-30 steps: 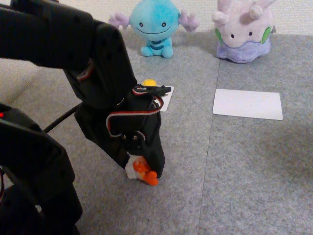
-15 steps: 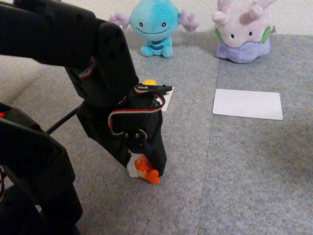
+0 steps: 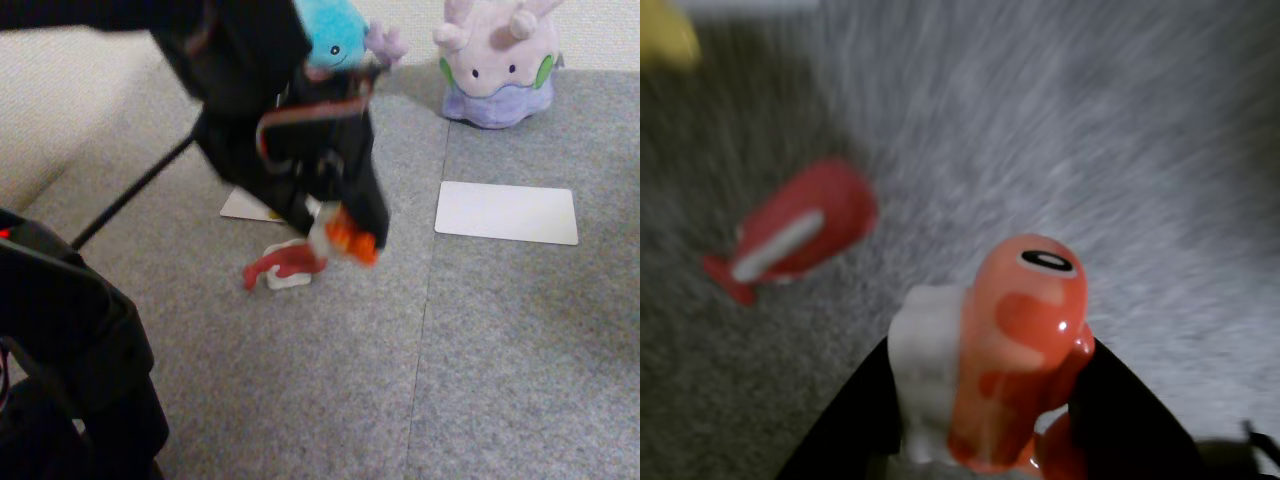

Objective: Wooper wants to eat egg sudhi, and Goomy wants to eat shrimp sushi

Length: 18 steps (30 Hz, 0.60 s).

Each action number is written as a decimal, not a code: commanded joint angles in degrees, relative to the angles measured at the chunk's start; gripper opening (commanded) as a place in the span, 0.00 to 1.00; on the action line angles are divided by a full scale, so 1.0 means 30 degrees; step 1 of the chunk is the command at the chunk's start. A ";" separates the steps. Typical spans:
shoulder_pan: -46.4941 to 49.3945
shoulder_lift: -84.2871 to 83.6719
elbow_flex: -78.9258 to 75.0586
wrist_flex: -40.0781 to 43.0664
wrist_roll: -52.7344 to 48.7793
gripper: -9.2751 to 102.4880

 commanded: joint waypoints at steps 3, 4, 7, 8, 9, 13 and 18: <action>-0.0059 -0.0293 -0.3984 0.1553 0.0176 0.16; -0.0059 -0.0674 -0.4600 0.1699 0.0176 0.16; 0.0000 -0.2666 -0.6680 0.1875 0.0176 0.16; 0.0117 -0.3545 -0.7441 0.1875 0.0176 0.16; 0.0205 -0.4512 -0.8262 0.1875 0.0176 0.16; 0.0293 -0.8438 -1.1631 0.1875 0.0176 0.16; 0.0293 -1.2656 -1.6113 0.1904 0.0146 0.16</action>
